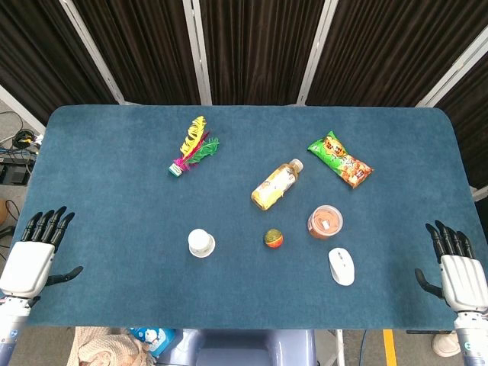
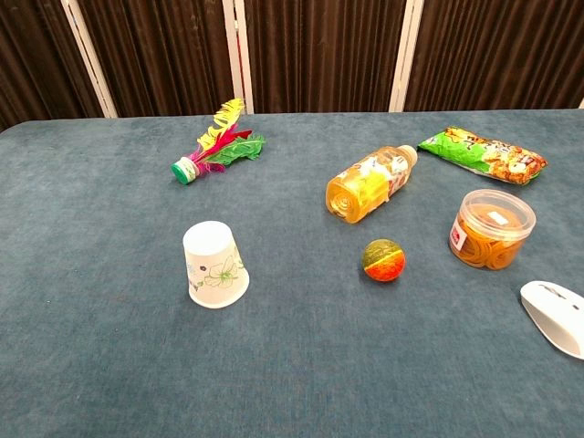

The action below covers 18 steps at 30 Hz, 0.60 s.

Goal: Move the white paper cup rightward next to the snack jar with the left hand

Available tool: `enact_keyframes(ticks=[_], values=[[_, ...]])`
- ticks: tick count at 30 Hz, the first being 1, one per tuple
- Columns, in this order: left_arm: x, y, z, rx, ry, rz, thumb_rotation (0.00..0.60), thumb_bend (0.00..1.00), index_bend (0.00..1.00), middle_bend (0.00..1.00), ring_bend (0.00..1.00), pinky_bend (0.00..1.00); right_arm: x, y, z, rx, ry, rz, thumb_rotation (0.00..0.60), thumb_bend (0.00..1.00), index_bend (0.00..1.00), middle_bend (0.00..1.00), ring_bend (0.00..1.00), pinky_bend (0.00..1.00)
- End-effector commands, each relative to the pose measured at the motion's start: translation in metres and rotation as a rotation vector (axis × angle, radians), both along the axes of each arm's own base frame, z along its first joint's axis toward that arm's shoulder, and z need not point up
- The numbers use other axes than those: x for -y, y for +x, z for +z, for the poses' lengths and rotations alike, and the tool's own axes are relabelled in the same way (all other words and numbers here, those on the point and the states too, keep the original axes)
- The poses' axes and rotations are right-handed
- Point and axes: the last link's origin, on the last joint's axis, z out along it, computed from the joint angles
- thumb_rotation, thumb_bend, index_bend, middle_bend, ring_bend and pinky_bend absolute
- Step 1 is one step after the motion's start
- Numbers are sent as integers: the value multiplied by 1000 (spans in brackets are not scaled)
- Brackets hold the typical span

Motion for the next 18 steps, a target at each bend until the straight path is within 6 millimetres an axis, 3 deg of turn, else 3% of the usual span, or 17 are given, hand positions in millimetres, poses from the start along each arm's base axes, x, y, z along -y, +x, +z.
enact_keyframes(ticks=[1,18], values=[[0,0,0,0,-1,0,600,73,0,0,0,0,0,0,0,0,0,0,600,347,0,0,0,27],[-7,8,-2,-47,-56,-79,600,72,0,0,0,0,2,2,-2,12,3,-1,600,347,0,0,0,27]])
